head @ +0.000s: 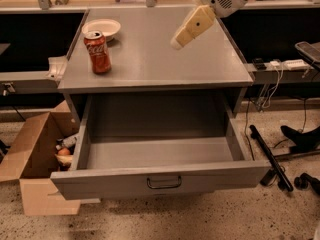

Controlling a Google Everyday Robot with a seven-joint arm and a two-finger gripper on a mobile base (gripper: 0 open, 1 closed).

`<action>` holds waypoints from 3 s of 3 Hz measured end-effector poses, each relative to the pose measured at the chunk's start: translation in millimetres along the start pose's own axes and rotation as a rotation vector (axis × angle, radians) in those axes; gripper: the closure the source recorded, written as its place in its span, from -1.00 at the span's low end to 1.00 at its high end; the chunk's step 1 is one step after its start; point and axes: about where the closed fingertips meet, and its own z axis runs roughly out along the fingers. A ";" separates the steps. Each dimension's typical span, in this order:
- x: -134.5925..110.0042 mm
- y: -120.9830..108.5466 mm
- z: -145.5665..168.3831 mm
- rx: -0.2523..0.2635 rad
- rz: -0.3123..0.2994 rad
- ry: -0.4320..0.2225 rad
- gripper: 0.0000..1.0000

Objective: Place coke can into top drawer

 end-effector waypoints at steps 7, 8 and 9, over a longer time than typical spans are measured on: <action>-43.7 -40.2 199.7 -0.056 0.086 -0.290 -1.00; -59.0 -19.3 211.0 -0.130 0.067 -0.315 -1.00; -66.8 -7.0 232.6 -0.172 0.054 -0.298 -1.00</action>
Offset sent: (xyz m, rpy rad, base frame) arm 0.1385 0.0610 -0.0939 0.2091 -0.0009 -0.0819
